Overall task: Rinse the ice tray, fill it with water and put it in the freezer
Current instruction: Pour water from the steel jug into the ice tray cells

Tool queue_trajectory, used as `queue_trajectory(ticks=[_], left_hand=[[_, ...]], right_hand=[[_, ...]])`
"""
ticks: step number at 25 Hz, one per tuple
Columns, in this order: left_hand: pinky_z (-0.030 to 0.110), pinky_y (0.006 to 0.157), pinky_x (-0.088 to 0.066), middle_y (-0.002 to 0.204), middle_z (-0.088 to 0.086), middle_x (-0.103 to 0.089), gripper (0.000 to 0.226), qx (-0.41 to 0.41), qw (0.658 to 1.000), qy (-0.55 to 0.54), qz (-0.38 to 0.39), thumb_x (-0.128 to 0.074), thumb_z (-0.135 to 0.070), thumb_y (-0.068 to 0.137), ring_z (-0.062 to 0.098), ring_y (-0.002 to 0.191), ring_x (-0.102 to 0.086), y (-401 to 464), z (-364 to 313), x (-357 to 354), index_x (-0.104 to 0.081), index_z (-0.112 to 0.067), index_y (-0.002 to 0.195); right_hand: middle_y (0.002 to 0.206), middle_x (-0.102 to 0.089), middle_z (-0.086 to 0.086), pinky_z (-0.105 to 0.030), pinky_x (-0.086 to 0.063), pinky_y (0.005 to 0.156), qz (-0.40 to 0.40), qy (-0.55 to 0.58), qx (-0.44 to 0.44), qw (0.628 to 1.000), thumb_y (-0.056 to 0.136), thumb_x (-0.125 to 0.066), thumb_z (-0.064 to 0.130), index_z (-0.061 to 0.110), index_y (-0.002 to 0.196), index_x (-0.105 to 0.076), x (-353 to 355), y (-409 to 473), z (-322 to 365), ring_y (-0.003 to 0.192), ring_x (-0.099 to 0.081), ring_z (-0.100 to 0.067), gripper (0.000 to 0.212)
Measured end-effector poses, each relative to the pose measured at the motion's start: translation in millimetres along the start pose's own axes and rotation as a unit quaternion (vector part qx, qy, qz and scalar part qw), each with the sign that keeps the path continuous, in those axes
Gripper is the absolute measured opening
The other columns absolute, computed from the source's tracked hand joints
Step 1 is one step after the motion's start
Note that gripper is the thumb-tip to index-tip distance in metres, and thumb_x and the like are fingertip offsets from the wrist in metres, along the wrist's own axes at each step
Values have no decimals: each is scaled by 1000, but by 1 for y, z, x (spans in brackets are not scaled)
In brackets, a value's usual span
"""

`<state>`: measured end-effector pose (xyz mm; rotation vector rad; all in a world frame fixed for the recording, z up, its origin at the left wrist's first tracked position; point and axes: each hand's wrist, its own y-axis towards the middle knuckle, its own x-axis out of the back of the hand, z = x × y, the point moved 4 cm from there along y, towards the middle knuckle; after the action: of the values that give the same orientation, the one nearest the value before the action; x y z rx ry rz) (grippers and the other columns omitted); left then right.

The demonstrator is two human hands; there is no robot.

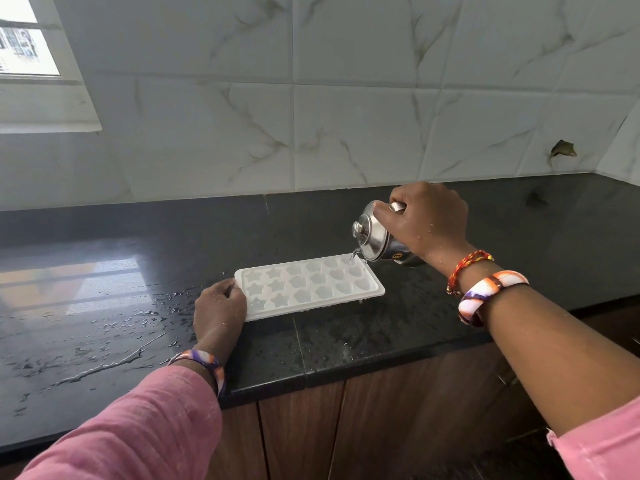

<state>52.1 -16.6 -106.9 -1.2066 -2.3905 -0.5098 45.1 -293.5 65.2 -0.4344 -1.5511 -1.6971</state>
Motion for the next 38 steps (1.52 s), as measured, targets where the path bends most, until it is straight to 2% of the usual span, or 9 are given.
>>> queue_trajectory(ticks=[5,10,16,24,28,30,32,35,38], left_hand=[[32,76,-41,102,16,-71,25,-4,1000,0,-1,-49,-14,88,27,82,-54,0,-1,1,-73,-8,96],[33,75,-42,98,15,-71,24,-2,1000,-5,3,-49,-14,88,28,81,-55,-2,-2,0,-72,-7,92],[37,78,-46,98,15,-71,24,-4,1000,0,3,-49,-15,88,31,84,-58,0,0,0,-72,-9,92],[34,76,-42,100,16,-71,26,-4,1000,1,6,-48,-16,89,29,83,-56,-2,-1,1,-73,-10,95],[36,78,-45,100,17,-71,26,3,1000,-3,6,-49,-17,89,31,84,-57,-3,-1,1,-72,-9,94],[37,78,-45,100,17,-71,26,2,1000,-2,7,-48,-17,89,31,83,-57,-3,-1,0,-73,-9,94],[36,78,-45,101,16,-71,26,4,1000,-5,6,-48,-16,89,30,83,-57,-4,-2,0,-73,-10,95],[31,78,-41,108,15,-71,28,8,1000,-10,1,-48,-16,91,25,85,-54,-4,-4,1,-72,-10,104],[32,76,-42,103,16,-71,27,5,1000,-12,3,-48,-18,92,28,84,-56,-4,-3,2,-73,-9,97]], right_hand=[[47,-40,2,-23,-25,50,-7,35,-71,997,81,-57,36,12,49,-42,-2,2,-13,57,-47,-26,42],[49,-40,-4,-23,-25,48,-21,83,-141,986,80,-59,33,10,50,-42,0,3,-29,55,-42,-26,41],[55,-50,-6,-24,-24,52,-16,-17,-74,997,81,-57,33,5,61,-61,5,1,-25,59,-46,-29,34],[56,-49,-4,-25,-28,58,-7,-49,-3,999,84,-56,35,14,58,-54,0,-1,-25,59,-48,-28,34],[51,-44,-1,-20,-22,51,-3,-48,4,999,85,-56,34,14,56,-51,-2,-2,-28,55,-47,-26,35],[49,-42,0,-22,-25,53,0,-46,-4,999,85,-55,35,14,55,-51,-5,-3,-31,55,-48,-26,37],[49,-43,-1,-24,-27,54,5,-38,-29,999,84,-55,35,12,53,-50,-10,-3,-36,55,-48,-26,39],[48,-40,-2,-23,-23,48,-4,18,-123,992,81,-56,34,8,49,-41,-17,-4,-54,54,-42,-27,43],[57,-50,-8,-26,-33,52,-21,125,-278,952,79,-56,33,-1,60,-55,-33,-12,-78,56,-46,-26,39]])
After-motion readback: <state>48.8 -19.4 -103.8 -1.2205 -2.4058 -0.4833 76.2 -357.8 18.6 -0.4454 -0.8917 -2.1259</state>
